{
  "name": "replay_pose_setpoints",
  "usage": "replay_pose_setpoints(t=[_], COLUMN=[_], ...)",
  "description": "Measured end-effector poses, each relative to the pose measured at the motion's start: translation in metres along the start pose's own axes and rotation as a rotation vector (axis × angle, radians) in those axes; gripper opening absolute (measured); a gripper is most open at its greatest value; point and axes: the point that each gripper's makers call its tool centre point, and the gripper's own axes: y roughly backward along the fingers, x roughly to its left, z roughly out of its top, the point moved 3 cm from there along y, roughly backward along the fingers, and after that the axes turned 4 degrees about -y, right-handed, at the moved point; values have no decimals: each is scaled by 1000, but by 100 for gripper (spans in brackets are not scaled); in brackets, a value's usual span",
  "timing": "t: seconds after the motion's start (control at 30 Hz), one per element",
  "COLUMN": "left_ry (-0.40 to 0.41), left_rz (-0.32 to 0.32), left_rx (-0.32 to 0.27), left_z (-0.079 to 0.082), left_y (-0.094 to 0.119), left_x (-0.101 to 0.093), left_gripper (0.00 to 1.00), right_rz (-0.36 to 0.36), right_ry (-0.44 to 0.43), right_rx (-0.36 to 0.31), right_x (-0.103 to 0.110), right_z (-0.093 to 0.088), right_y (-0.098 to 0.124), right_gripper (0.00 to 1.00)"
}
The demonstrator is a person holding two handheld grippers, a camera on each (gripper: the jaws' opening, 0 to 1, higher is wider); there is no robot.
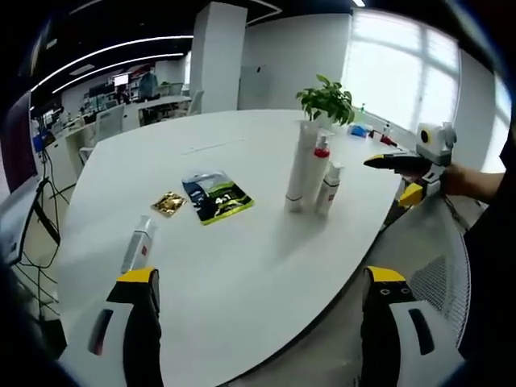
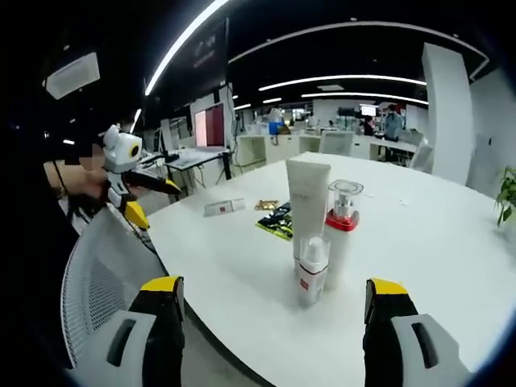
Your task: Arrange the skincare products in the storage area until every visible bottle or jar stands upright without overlapping.
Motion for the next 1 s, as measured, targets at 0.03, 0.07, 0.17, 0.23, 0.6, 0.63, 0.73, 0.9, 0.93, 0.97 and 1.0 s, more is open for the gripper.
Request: replay_pose_setpoints(t=[0.03, 0.07, 0.17, 0.23, 0.6, 0.63, 0.73, 0.9, 0.93, 0.97, 1.0], left_ry=[2, 2, 2, 2, 43, 48, 59, 62, 60, 59, 59], left_rz=[4, 6, 16, 22, 54, 56, 63, 68, 67, 65, 66], left_rx=[3, 5, 19, 26, 76, 80, 91, 118, 121, 128, 132], left_z=[0, 0, -2, -3, -14, -15, -18, -23, -23, -24, -24], left_y=[0, -1, -5, -8, -19, -20, -23, -28, -29, -30, -31], left_x=[2, 4, 13, 18, 48, 49, 57, 66, 67, 67, 68], left_gripper=[98, 98, 98, 98, 97, 97, 97, 98, 98, 98, 98], right_rz=[1, -1, 4, 13, 3, -4, -26, -35, -32, -33, -36], right_ry=[1, -3, -1, -23, 110, 104, 68, 42, 26, 19, 13], right_rx=[-12, -13, -48, -71, 14, 15, 29, 54, 57, 57, 54], right_x=[2, 1, 4, 8, 18, 16, 10, 5, 4, 4, 3], right_z=[3, 5, 15, 17, 4, 3, 0, -3, -4, -4, -4], right_y=[1, 2, -1, -7, -12, -11, -10, -12, -12, -12, -11], right_gripper=[99, 99, 99, 99, 98, 98, 99, 99, 99, 99, 99])
